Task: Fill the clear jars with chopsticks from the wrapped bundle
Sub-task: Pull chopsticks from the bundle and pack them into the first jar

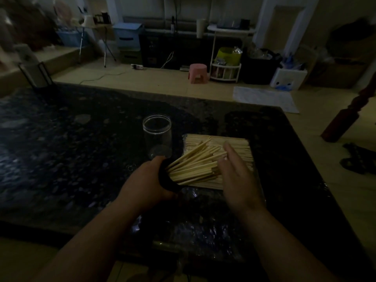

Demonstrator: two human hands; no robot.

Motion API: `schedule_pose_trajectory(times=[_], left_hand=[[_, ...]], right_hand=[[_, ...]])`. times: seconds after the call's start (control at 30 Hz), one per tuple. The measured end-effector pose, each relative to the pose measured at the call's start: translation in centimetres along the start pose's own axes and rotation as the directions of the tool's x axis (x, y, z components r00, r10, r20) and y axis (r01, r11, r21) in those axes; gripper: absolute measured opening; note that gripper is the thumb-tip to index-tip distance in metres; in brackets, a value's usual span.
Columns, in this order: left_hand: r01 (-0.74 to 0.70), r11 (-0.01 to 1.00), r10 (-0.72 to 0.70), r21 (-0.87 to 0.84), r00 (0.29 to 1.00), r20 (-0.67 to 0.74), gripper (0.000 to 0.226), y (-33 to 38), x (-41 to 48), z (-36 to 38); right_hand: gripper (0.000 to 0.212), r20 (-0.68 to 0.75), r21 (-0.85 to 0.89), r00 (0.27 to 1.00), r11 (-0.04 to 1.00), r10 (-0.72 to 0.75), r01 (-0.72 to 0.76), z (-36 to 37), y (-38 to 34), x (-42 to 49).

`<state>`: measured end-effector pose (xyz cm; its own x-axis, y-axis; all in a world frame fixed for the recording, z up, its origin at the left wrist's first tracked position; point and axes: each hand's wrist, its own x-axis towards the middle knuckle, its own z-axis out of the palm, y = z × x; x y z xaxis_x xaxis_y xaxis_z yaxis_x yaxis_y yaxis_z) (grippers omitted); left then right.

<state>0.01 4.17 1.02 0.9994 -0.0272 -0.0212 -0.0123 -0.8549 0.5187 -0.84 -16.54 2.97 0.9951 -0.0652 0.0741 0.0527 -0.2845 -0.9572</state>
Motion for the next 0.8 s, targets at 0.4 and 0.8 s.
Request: schedule_pose_trajectory(times=[0.4, 0.8], left_hand=[[0.049, 0.997, -0.052, -0.065, 0.998, -0.044, 0.094, 0.1, -0.3, -0.2], [0.082, 0.991, -0.086, -0.110, 0.996, -0.037, 0.090, 0.4, -0.4, -0.7]], right_hand=[[0.031, -0.075, -0.165, 0.997, 0.986, -0.018, 0.005, -0.9, 1.3, 0.8], [0.014, 0.205, -0.343, 0.965, 0.935, 0.164, -0.086, -0.3, 1.6, 0.0]])
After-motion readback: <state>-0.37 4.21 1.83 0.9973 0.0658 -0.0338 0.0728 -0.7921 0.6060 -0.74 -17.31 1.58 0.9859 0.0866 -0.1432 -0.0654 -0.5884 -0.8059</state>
